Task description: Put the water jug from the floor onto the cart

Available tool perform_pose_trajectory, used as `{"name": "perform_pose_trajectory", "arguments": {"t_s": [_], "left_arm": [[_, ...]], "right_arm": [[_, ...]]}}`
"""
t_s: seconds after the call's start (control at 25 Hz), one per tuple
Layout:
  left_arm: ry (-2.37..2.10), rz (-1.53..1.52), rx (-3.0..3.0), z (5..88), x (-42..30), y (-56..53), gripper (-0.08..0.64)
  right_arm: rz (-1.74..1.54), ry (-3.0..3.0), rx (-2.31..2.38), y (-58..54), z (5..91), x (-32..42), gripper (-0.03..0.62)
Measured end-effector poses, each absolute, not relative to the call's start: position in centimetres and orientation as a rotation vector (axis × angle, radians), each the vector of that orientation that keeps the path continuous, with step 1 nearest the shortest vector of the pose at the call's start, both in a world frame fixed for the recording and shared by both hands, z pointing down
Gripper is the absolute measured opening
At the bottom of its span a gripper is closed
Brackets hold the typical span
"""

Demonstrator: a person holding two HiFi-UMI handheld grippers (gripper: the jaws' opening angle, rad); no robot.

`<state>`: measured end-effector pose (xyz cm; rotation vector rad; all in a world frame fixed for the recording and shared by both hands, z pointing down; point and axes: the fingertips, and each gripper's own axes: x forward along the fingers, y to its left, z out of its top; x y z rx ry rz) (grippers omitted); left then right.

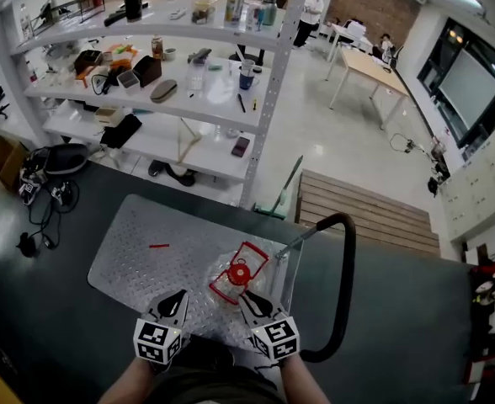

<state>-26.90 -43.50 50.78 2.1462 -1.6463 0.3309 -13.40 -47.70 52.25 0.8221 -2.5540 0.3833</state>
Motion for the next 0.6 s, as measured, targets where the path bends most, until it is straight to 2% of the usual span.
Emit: {"name": "perform_pose_trajectory", "arguments": {"t_s": [0.24, 0.36, 0.6], "left_arm": [[-1.75, 0.248, 2.176, 46.6, -24.4, -41.2, 0.008], [-1.777, 0.216, 2.196, 45.2, -22.8, -39.5, 0.008], [-1.774, 0.231, 2.195, 44.8, -21.5, -35.9, 0.008]], "right_arm": [[0.324, -2.681, 0.87, -45.9, 48.0, -10.1, 0.045], [0.274, -2.695, 0.862, -44.5, 47.5, -8.9, -0.009], [0.295, -2.728, 0.807, -41.0, 47.2, -9.0, -0.009]]}}
